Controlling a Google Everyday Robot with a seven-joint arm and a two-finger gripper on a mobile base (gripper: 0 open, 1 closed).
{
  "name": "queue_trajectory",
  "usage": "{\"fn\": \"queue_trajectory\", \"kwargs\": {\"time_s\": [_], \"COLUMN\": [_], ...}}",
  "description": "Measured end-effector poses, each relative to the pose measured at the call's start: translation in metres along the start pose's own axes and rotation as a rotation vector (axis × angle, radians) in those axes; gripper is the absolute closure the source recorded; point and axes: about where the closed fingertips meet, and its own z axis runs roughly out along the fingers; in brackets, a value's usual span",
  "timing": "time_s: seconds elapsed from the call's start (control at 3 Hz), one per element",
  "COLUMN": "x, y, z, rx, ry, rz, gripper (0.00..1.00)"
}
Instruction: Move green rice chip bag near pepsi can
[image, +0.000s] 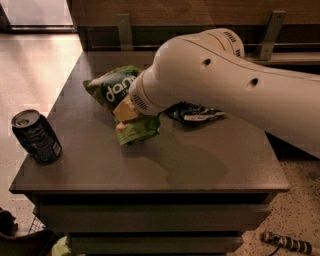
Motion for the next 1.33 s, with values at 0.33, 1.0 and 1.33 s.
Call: {"fn": "queue_trajectory", "kwargs": {"time_s": [0.33, 1.0, 1.33], "x": [0.006, 0.007, 0.007], "y": [0.02, 0.051, 0.051], "z": [0.001, 0.004, 0.005], "rx": [-0.018, -0.064, -0.064], "ry": [0.022, 0.046, 0.046], "rz": [-0.071, -0.191, -0.188], "gripper": [1.0, 0.98, 0.77]}}
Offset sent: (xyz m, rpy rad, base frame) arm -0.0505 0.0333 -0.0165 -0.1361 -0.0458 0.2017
